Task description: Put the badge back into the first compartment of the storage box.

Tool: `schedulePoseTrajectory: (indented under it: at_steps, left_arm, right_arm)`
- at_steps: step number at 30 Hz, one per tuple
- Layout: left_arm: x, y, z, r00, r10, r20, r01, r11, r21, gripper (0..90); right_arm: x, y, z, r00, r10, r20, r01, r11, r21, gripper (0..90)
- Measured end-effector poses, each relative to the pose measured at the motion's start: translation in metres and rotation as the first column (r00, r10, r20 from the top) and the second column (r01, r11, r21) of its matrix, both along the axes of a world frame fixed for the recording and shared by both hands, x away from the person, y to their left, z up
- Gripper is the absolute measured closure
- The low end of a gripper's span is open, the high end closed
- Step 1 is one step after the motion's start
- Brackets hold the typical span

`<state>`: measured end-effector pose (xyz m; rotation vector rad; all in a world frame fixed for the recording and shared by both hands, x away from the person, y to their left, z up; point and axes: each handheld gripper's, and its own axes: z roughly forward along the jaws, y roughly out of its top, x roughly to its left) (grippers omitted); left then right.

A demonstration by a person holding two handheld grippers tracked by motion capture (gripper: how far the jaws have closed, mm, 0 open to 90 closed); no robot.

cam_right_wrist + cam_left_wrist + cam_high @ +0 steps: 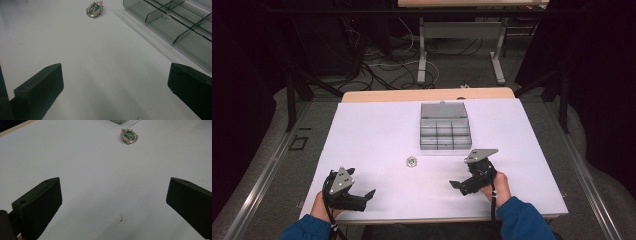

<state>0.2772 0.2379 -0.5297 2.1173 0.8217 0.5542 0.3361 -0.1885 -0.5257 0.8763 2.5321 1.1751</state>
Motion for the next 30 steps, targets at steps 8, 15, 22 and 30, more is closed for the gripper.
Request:
schedulePoseTrajectory:
  at_steps: [8,15,22,30]
  left_arm:
    - [0.0,0.0,0.0,1.0,-0.001,0.004,0.001,1.0,0.006,0.5]
    - [0.0,0.0,0.0,1.0,0.0,-0.002,0.0,1.0,-0.003,0.5]
    - [0.0,0.0,0.0,1.0,-0.002,0.003,0.002,1.0,0.002,0.5]
    - [0.001,-0.001,-0.001,1.0,-0.003,0.004,0.003,1.0,-0.008,0.5]
  right_arm:
    - [0.007,0.01,0.0,0.9999,-0.001,-0.01,0.001,1.0,0.01,0.0]
    - [0.016,0.026,-0.002,0.9998,0.006,-0.016,-0.005,0.9997,0.024,0.0]
    - [0.023,0.043,-0.003,0.9992,0.018,-0.035,-0.017,0.9996,0.021,0.0]
    - [0.036,0.07,-0.01,0.9957,0.033,-0.086,-0.032,0.9994,0.013,0.0]
